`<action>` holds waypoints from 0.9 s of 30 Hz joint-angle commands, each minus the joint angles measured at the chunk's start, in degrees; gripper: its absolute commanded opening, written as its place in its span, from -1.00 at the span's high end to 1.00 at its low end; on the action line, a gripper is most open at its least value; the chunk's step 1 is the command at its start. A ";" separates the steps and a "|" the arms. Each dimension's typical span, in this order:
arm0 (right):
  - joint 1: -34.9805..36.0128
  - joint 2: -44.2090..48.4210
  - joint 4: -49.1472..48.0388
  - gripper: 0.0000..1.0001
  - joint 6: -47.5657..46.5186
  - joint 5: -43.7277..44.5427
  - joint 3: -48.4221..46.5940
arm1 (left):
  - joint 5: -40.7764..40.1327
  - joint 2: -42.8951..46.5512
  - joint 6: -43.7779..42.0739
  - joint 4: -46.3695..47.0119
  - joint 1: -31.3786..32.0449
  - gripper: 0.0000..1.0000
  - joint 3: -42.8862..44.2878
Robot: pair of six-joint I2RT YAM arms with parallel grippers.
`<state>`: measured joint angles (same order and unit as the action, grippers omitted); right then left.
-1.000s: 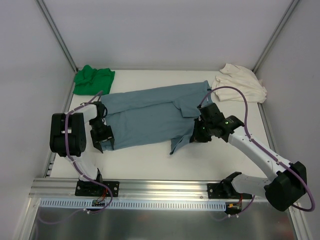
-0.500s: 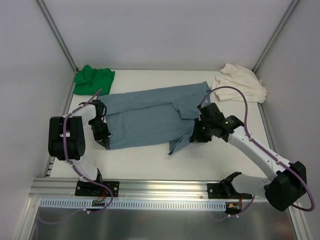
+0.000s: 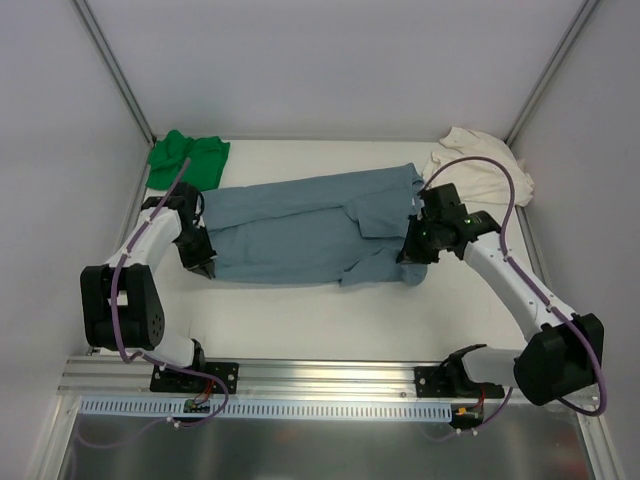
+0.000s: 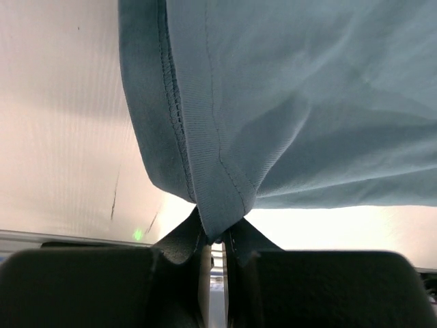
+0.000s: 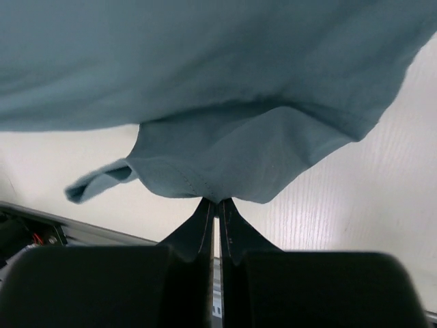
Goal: Fold and stack the t-shirts
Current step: Grap the side of the flattened tshirt closest away from the robot with both arms, then fold the other side of the tshirt into a rectangle
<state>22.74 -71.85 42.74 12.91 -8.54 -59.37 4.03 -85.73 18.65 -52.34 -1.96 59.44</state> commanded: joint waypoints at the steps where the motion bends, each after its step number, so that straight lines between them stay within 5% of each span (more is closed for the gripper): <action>1: -4.10 -2.14 1.29 0.99 -3.41 -1.39 -6.00 | -0.17 1.54 0.59 -1.37 -0.33 1.00 3.40; 27: -16.15 -48.54 12.62 0.99 -3.85 -9.48 -58.82 | 1.50 -20.17 -2.31 -1.63 -3.40 1.00 25.37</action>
<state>7.92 -117.10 51.35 8.75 -16.27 -111.98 4.71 -104.40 17.87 -52.86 -4.29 81.71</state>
